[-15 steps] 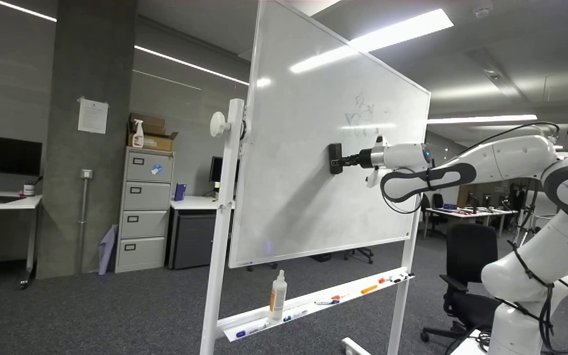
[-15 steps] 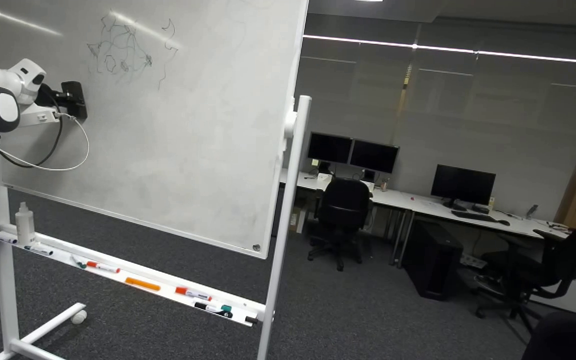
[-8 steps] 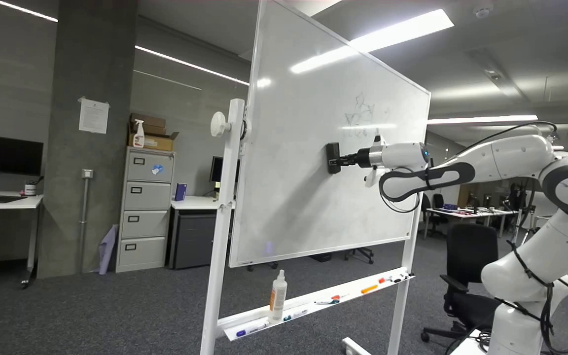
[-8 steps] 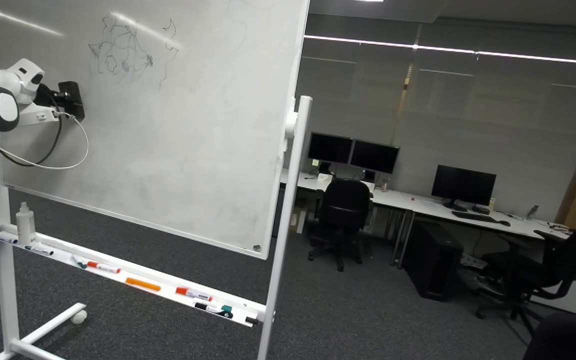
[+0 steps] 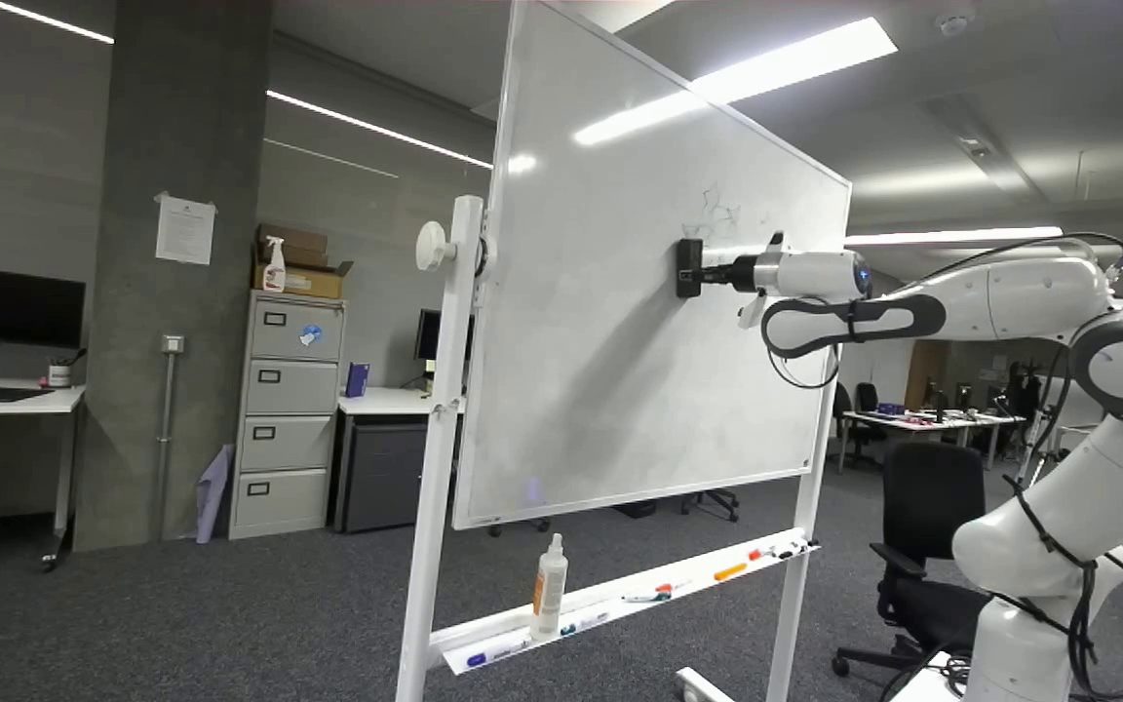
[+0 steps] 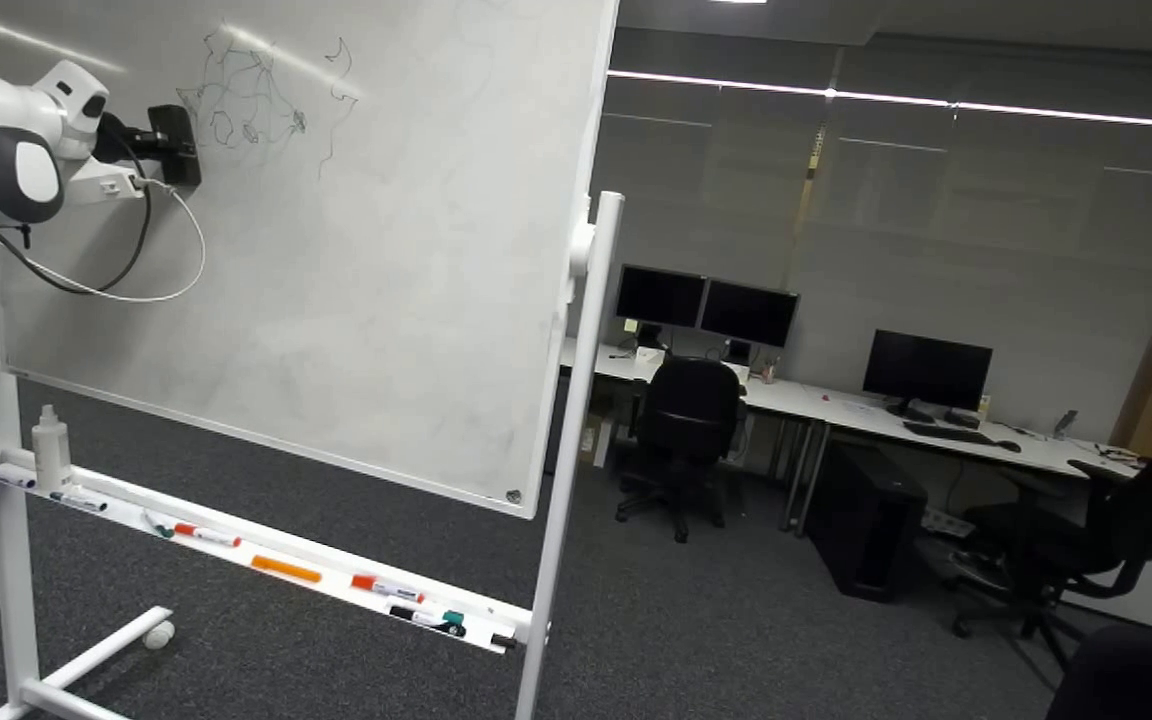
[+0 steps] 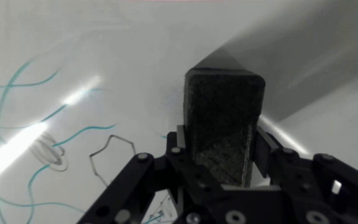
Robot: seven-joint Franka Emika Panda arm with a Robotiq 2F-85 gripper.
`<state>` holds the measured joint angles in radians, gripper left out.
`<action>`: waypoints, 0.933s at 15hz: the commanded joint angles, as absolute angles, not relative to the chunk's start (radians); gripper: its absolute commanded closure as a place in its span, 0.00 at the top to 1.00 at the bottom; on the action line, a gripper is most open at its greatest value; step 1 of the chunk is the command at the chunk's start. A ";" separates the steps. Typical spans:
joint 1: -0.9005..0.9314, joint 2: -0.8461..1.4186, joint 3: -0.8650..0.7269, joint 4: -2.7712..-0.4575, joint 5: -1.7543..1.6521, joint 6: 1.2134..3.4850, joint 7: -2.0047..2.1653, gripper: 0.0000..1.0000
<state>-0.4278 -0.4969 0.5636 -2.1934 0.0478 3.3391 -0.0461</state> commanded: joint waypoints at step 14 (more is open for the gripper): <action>-0.179 -0.410 0.247 -2.090 0.017 3.335 -0.088 0.30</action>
